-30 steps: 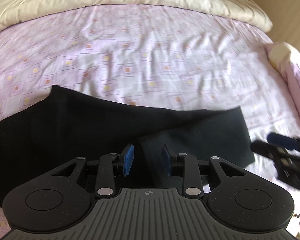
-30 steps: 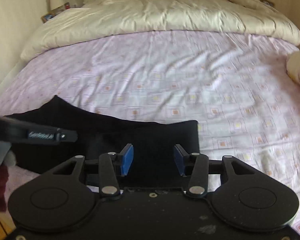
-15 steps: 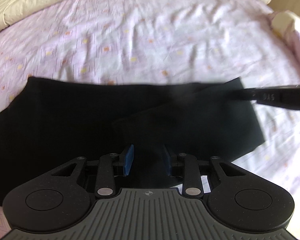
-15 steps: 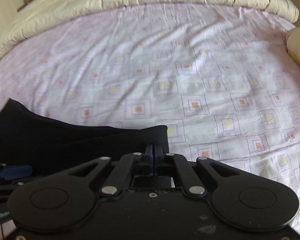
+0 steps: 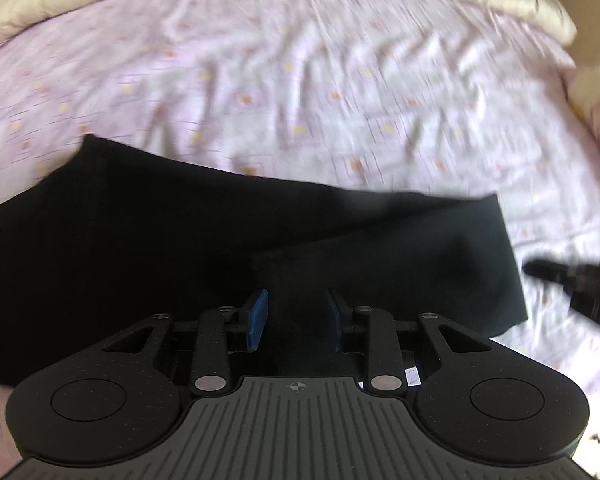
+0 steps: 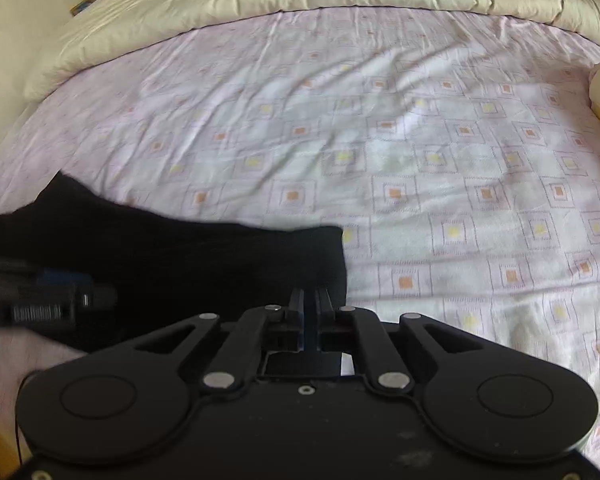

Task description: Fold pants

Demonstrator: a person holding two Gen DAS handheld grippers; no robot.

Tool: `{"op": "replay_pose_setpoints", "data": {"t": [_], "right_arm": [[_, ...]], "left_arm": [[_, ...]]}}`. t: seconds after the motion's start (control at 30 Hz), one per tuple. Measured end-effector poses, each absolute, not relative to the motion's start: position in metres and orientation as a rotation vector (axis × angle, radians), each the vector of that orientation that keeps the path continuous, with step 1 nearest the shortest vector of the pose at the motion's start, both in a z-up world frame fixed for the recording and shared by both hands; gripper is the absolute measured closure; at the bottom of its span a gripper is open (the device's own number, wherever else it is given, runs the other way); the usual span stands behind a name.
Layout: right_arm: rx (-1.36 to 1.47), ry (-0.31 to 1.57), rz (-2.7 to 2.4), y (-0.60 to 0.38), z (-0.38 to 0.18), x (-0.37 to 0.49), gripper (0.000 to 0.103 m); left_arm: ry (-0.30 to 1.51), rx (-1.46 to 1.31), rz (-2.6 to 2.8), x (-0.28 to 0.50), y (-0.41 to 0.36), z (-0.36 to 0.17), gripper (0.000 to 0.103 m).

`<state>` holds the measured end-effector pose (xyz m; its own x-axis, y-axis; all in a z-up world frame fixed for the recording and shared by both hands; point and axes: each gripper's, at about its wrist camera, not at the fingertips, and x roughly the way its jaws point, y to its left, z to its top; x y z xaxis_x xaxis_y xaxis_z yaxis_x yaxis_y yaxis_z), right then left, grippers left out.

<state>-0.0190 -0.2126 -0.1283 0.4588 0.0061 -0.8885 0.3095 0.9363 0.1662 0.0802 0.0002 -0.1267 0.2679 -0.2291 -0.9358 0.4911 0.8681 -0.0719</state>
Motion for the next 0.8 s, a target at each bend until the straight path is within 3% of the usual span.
{"op": "replay_pose_setpoints", "data": {"t": [0.3, 0.4, 0.5, 0.8], "right_arm": [[0.269, 1.179, -0.15, -0.197, -0.165, -0.038, 0.093], [0.315, 1.131, -0.137, -0.201, -0.152, -0.043, 0.088], [0.331, 1.053, -0.123, -0.201, -0.134, -0.047, 0.074], [0.314, 0.95, -0.051, -0.168, -0.098, -0.04, 0.069]], "left_arm": [[1.14, 0.167, -0.356, 0.047, 0.04, -0.089, 0.073], [1.102, 0.147, -0.297, 0.038, 0.06, -0.076, 0.073], [1.082, 0.111, -0.252, 0.038, 0.081, -0.068, 0.073], [1.025, 0.098, -0.096, 0.05, 0.132, -0.055, 0.072]]}}
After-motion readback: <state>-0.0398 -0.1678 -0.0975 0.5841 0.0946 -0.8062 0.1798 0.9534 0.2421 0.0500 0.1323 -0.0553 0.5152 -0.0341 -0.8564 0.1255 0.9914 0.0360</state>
